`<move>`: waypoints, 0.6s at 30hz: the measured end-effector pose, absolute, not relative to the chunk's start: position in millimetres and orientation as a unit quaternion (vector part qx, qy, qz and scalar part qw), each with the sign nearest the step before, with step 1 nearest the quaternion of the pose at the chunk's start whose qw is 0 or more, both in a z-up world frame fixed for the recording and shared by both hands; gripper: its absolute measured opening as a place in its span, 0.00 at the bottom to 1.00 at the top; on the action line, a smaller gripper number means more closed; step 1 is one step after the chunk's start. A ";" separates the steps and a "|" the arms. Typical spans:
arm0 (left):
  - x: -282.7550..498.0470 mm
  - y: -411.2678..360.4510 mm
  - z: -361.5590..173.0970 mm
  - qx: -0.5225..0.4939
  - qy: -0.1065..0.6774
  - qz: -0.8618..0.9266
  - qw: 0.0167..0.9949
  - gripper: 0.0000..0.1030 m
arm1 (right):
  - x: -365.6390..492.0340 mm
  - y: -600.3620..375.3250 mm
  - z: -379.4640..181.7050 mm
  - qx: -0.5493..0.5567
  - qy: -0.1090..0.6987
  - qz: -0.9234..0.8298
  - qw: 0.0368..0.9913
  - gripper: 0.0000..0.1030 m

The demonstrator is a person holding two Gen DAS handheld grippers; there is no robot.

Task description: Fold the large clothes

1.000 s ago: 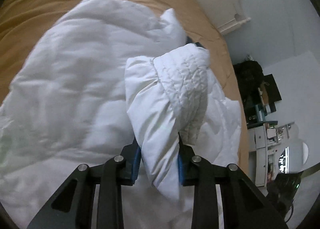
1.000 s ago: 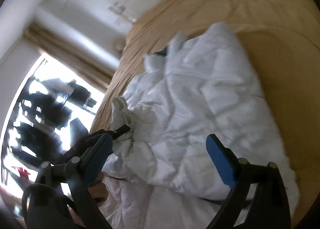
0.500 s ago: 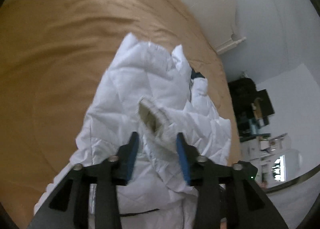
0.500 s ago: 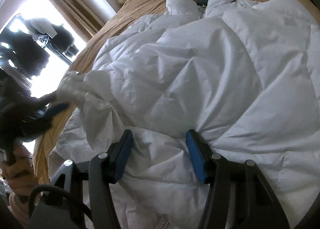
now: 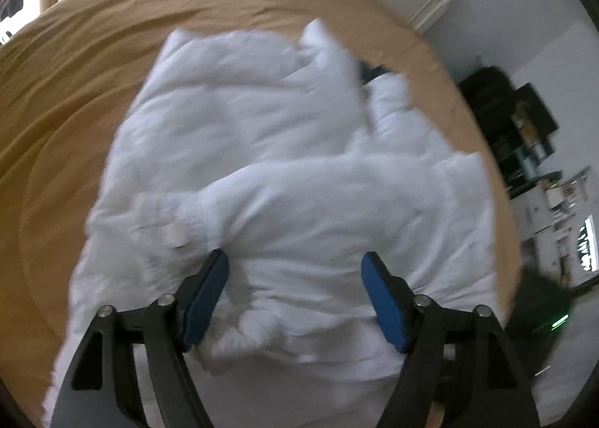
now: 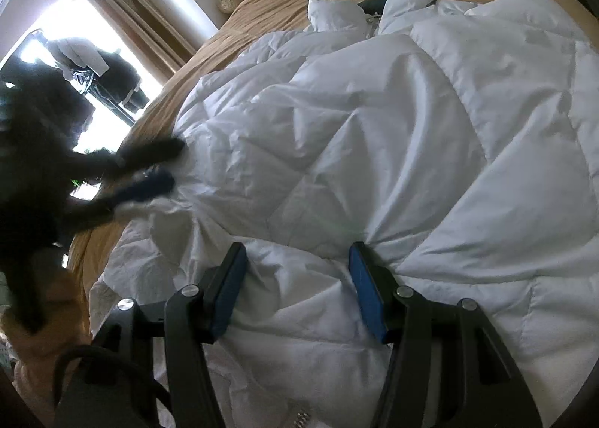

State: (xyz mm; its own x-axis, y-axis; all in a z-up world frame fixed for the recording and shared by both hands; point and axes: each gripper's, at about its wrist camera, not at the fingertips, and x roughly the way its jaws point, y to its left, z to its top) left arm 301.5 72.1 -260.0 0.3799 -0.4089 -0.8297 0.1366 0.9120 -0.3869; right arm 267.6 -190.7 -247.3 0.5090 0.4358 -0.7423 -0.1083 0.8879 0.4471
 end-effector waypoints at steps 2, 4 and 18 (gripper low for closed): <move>299.7 83.3 -269.0 -0.112 0.533 -0.162 0.823 0.57 | 263.7 -193.5 -240.7 0.175 0.472 0.166 0.848 0.56; 298.3 90.9 -272.2 -0.111 0.531 -0.169 0.823 0.56 | 254.9 -194.7 -230.6 0.173 0.469 0.172 0.849 0.56; 288.0 99.0 -274.7 -0.031 0.516 -0.112 0.848 0.69 | 213.7 -218.0 -204.2 0.082 0.460 0.133 0.874 0.57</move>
